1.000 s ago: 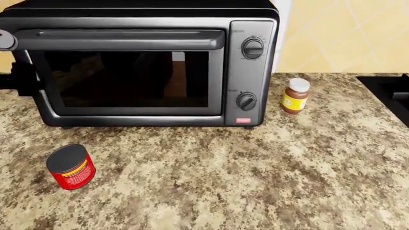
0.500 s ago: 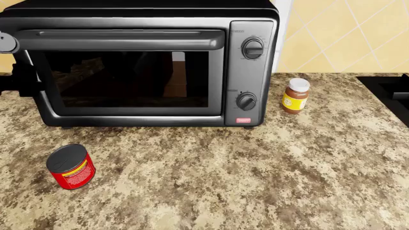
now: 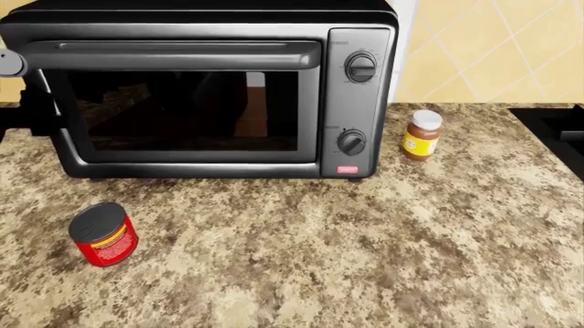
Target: Pick the cans from the counter and place them in their designated side in the cabinet.
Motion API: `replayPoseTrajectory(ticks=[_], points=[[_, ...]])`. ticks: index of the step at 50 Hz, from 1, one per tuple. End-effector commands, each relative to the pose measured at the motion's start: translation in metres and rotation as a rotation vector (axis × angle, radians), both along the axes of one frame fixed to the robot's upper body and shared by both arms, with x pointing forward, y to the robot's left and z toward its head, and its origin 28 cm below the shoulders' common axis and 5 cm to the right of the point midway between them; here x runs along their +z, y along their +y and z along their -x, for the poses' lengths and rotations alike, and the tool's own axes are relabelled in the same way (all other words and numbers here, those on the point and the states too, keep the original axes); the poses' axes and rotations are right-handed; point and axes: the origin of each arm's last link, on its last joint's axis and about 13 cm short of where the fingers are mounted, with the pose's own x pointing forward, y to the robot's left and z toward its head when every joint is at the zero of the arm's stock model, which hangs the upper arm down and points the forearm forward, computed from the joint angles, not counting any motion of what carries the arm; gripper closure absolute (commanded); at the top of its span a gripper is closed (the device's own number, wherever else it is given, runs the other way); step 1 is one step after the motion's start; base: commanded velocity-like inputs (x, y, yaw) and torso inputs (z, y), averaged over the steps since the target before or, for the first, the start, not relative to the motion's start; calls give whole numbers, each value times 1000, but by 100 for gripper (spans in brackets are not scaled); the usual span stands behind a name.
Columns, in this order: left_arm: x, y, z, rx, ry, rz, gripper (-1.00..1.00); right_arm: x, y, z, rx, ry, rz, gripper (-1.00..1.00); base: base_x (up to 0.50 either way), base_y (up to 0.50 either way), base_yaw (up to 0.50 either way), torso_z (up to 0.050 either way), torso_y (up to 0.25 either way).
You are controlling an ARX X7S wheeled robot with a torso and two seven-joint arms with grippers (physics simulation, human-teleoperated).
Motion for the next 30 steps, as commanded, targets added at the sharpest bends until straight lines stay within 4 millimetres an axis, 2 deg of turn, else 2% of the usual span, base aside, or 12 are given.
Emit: replayPoseTrajectory(ticks=[1, 13, 30], points=[[-14, 39, -22, 144, -10, -19, -100, 2, 1, 3, 1, -3, 2, -100, 0, 0, 0, 10, 0], [-14, 38, -22, 137, -12, -21, -100, 2, 1, 3, 1, -3, 2, -100, -18, 0, 0, 3, 0], [-16, 37, -26, 122, -14, -17, -100, 2, 1, 3, 1, -3, 2, -100, -494, -3, 0, 0, 0]])
